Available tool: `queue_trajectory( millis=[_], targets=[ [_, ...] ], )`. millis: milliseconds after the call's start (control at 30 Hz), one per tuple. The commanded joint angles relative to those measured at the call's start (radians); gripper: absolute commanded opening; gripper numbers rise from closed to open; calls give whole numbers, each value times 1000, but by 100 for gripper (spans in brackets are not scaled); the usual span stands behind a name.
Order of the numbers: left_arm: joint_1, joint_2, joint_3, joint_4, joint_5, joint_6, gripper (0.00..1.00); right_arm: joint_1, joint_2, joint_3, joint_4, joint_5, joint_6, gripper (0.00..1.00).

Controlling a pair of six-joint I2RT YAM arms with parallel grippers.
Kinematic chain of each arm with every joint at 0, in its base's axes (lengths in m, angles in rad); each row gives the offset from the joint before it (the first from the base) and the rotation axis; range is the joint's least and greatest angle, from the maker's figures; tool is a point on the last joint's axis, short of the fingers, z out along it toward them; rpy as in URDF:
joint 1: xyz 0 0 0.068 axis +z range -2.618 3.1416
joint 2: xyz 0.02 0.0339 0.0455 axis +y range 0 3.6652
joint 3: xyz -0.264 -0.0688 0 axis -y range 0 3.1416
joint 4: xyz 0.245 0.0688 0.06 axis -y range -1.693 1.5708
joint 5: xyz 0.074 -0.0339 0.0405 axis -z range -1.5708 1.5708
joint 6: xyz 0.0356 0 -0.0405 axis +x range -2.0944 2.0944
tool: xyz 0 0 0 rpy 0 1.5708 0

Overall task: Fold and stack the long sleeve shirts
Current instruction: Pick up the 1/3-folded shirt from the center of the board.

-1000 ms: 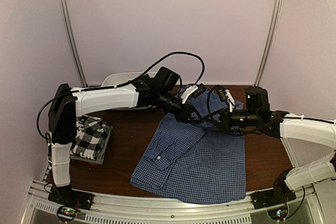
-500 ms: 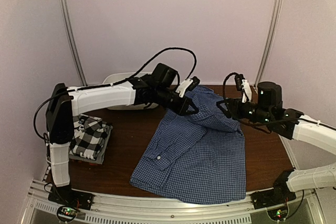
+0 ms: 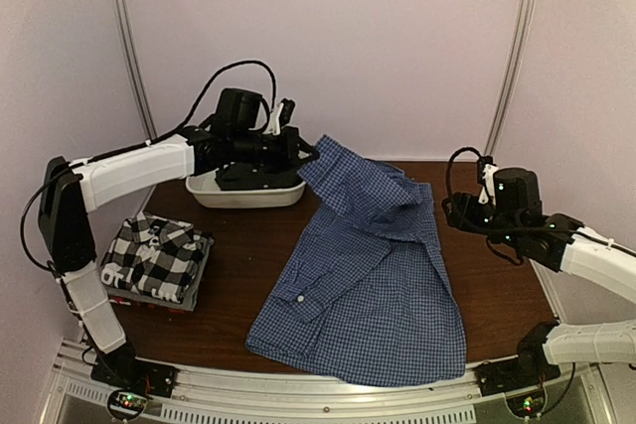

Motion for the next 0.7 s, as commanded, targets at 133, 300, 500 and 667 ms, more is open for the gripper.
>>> queue_trajectory(
  millis=[133,300,500,667],
  targets=[
    [102,-76,-142,69,-53,-98,0,-35,74,-28,-11,18,55,65],
    [132,-53,-126,63,-16,-65,0,-35,97,-37,-55,-16,41,65],
    [132,8,-32,82,47,-5,0,3,61,-136,-95,-151,93,64],
    [132,88,101,135,100,56,0,101,10,-219,-127,-159,172,63]
  ],
)
